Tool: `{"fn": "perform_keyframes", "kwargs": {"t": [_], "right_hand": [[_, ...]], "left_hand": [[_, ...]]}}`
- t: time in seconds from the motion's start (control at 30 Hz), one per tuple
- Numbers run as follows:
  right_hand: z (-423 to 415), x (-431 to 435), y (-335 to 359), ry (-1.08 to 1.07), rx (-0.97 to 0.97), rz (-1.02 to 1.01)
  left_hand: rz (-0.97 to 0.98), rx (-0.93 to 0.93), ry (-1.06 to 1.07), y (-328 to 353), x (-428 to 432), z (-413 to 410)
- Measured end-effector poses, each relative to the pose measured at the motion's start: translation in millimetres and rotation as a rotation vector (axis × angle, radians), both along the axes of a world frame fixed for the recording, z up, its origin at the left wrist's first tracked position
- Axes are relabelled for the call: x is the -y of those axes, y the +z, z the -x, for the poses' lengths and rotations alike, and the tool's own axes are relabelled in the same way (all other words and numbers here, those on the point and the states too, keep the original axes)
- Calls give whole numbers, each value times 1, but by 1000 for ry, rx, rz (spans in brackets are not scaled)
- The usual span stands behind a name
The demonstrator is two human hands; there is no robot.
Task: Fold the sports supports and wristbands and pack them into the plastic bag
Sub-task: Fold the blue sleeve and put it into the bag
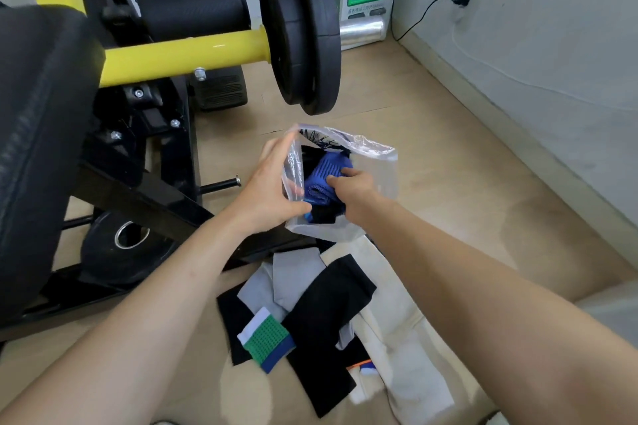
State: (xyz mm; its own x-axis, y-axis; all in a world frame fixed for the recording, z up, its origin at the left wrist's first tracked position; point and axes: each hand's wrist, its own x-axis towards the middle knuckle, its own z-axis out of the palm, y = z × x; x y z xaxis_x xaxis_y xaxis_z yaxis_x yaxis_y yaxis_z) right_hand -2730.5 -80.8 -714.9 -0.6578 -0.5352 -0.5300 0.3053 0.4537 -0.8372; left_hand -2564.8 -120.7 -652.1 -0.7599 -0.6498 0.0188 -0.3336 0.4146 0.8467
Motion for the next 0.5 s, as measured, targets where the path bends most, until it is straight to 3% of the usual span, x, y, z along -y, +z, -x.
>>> {"fn": "perform_keyframes", "kwargs": {"t": [0.27,0.4,0.5], "right_hand": [[-5,53,-33,-143,183,190],[-6,53,-38,301,53,70],[1,45,-38,428,-40,-30]], "left_hand": [[66,84,-8,1,22,-1],[99,72,28,-10,32,-8],[77,99,69,-15,33,-12]]}}
